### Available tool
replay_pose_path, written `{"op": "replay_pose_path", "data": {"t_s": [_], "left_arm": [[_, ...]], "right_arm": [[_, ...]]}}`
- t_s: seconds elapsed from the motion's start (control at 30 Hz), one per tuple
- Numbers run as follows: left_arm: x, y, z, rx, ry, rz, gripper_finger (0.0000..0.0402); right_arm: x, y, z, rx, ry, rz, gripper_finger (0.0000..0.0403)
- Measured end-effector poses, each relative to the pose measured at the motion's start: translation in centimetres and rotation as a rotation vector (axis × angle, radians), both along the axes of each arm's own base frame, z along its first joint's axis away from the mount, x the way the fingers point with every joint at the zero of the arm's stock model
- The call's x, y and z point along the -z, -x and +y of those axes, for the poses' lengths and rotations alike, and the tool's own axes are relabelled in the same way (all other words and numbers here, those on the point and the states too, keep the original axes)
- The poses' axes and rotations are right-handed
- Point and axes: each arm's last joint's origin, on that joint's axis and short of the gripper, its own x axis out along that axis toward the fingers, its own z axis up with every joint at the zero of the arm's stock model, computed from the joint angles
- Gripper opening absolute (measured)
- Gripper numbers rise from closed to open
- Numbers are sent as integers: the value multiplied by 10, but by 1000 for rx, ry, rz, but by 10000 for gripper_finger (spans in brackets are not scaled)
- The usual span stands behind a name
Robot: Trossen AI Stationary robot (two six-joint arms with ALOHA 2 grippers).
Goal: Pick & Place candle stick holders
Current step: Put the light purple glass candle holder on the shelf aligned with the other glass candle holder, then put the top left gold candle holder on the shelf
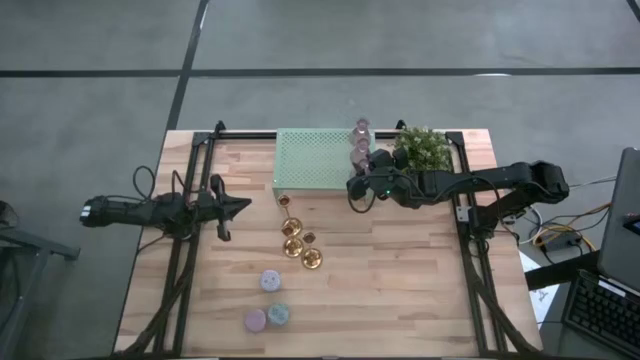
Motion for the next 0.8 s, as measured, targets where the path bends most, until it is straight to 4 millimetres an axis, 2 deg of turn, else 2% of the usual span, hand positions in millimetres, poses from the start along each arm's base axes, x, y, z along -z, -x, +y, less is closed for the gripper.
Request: {"op": "replay_pose_path", "data": {"t_s": [0.4,0.6,0.8], "left_arm": [[0,0,0,0,0,0,10],[0,0,0,-1,0,0,10],[0,0,0,0,0,0,10]], "right_arm": [[-1,0,0,2,3,-4,321],[-4,2,0,-6,16,0,345],[-15,10,0,-13,29,-25,348]]}}
